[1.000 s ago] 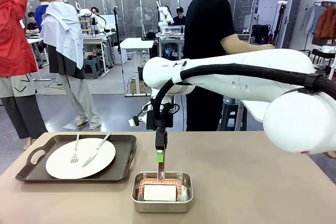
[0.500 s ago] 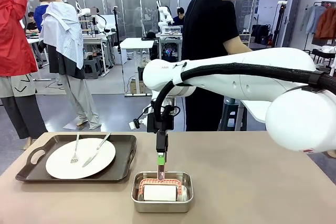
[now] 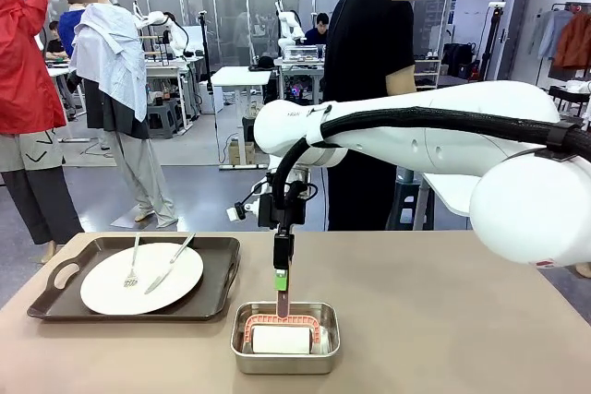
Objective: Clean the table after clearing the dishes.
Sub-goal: When the left (or right) Handle tray is removed, use the left hand (or right hand) to clean the left (or right) side of the table with the Lint Roller.
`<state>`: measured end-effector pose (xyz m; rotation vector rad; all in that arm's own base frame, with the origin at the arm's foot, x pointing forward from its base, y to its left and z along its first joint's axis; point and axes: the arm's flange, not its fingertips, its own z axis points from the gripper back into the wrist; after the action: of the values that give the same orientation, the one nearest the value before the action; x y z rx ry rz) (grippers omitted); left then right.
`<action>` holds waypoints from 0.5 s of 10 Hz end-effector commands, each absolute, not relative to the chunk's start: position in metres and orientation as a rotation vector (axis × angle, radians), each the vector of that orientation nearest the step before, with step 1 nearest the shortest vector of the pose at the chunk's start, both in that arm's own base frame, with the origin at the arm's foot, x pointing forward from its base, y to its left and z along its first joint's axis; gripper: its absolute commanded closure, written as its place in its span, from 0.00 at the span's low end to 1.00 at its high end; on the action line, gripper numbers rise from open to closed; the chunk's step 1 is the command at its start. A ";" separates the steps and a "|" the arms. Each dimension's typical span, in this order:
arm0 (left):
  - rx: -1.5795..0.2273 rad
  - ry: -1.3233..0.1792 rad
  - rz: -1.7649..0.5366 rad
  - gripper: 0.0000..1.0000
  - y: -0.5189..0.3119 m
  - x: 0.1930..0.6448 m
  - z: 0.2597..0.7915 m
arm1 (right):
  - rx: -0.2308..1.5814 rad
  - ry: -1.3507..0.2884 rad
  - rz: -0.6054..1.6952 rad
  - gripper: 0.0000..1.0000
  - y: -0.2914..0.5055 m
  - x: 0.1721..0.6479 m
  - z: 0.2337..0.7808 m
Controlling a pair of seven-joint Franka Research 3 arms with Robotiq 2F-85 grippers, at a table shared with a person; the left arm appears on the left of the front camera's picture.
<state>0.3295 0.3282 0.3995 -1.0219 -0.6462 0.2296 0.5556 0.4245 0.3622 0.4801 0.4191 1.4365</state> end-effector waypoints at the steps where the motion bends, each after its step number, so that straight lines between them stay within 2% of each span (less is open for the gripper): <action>1: -1.028 -0.654 0.232 0.00 0.329 0.327 0.401 | 0.499 0.413 1.451 0.96 0.421 0.544 0.362; 2: -1.028 -0.654 0.232 0.00 0.329 0.327 0.401 | 0.495 0.427 1.448 1.00 0.421 0.544 0.361; 5: -1.028 -0.654 0.232 0.00 0.329 0.327 0.401 | 0.490 0.441 1.437 1.00 0.420 0.544 0.362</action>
<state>0.3294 0.3282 0.3995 -1.0219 -0.6462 0.2296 0.5517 0.4246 0.3650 0.4942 0.4329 1.4373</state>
